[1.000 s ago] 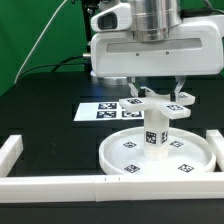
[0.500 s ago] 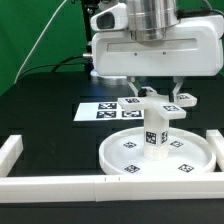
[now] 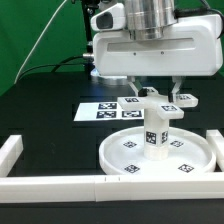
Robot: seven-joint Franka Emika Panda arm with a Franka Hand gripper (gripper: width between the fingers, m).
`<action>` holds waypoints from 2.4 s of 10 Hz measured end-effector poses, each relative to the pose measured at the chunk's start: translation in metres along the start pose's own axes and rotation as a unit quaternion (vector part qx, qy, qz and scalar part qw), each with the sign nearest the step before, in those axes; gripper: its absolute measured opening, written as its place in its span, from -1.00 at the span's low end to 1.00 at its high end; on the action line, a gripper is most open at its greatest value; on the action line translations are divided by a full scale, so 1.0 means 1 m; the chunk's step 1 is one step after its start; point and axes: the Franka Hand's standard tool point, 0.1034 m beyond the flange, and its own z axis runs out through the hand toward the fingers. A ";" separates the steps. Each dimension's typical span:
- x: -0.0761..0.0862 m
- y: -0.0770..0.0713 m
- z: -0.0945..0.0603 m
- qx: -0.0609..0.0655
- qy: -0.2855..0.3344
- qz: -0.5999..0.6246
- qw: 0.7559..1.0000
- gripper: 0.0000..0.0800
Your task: Assemble round table
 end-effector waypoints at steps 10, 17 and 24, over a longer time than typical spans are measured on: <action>-0.001 0.000 0.001 0.033 0.030 0.300 0.953 0.53; 0.000 -0.002 -0.018 0.007 -0.003 -0.155 0.988 0.62; 0.005 0.006 -0.011 -0.042 -0.001 -0.414 0.909 0.62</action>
Offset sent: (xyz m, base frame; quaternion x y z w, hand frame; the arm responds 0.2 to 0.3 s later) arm -0.0170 -0.0088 -0.0126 0.0045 0.0399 0.4420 0.8961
